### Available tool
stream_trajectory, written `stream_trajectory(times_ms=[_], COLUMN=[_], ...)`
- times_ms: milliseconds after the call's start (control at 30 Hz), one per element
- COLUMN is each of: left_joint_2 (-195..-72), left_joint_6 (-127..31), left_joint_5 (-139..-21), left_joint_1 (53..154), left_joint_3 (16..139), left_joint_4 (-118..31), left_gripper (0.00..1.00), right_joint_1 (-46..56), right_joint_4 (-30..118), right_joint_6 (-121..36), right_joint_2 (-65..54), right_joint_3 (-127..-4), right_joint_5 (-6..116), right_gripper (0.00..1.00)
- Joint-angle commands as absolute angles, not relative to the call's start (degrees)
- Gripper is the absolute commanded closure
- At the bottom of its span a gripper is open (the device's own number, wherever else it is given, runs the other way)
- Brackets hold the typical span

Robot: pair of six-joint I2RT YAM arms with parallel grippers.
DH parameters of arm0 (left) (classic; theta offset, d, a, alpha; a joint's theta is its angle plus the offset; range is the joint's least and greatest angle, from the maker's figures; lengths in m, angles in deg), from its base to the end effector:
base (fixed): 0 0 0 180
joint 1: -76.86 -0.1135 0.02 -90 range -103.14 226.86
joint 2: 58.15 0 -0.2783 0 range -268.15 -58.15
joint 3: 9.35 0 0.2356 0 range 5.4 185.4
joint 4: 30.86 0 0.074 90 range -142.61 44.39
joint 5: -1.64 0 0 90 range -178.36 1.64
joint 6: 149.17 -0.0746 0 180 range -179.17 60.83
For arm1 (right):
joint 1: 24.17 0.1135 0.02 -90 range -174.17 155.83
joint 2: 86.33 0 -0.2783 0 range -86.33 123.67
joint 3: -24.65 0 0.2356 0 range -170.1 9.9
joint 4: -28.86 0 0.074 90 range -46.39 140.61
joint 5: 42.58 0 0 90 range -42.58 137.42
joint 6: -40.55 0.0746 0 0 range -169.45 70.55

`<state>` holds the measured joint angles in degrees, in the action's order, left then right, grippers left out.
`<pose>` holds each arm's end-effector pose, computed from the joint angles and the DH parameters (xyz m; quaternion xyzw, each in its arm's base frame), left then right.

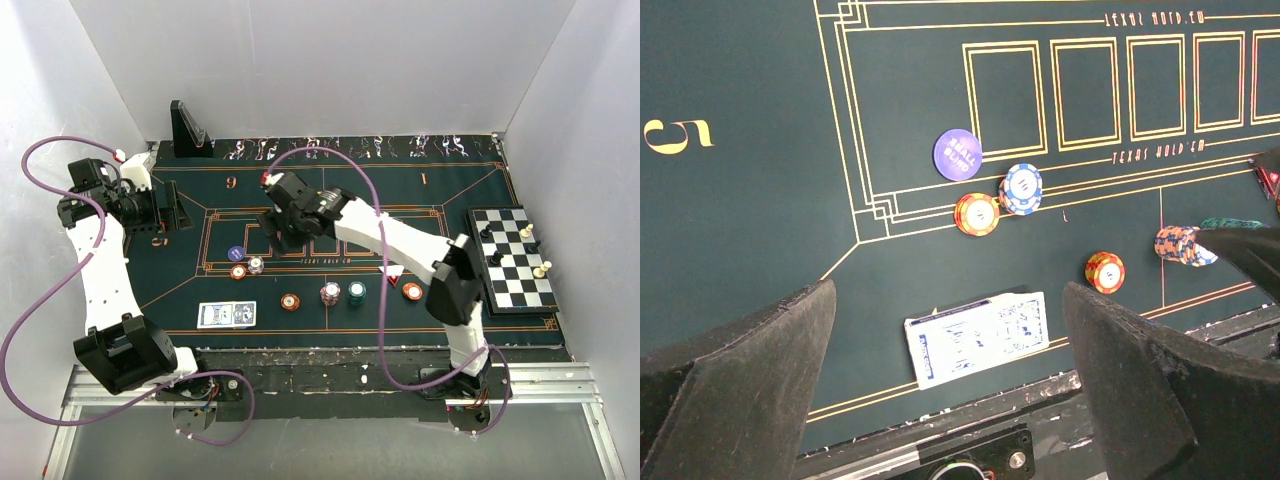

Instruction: Distribute texas hold em gaming equipment

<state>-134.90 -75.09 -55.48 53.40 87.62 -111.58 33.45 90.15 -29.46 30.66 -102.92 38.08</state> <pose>0.2405 0.0602 0.3469 0.0109 0.9302 -0.1754 0.3221 0.2627 0.3916 0.2905 -0.2768 0.8973 0.1502 0.3092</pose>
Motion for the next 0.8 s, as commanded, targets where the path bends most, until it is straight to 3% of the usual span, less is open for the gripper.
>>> stream_trajectory(times_ms=[0, 300, 767], left_joint_2=[-132.8, -132.9, -133.2], left_joint_6=[-75.0, -74.7, -74.9], left_joint_5=[-54.2, -53.6, -54.3], left_joint_1=[53.1, 53.2, 53.1], left_joint_3=[88.7, 88.5, 88.5], left_joint_4=[-111.6, -111.5, -111.6], left_gripper=[0.02, 0.02, 0.02], right_joint_1=[33.7, 33.7, 33.7], right_joint_4=[89.8, 85.4, 81.1], right_joint_6=[-32.7, -30.6, -28.2], right_joint_2=[21.9, 14.7, 15.9], right_joint_3=[-88.0, -72.6, -67.0], right_joint_5=[36.5, 37.6, 41.2], right_gripper=[0.1, 0.08, 0.07])
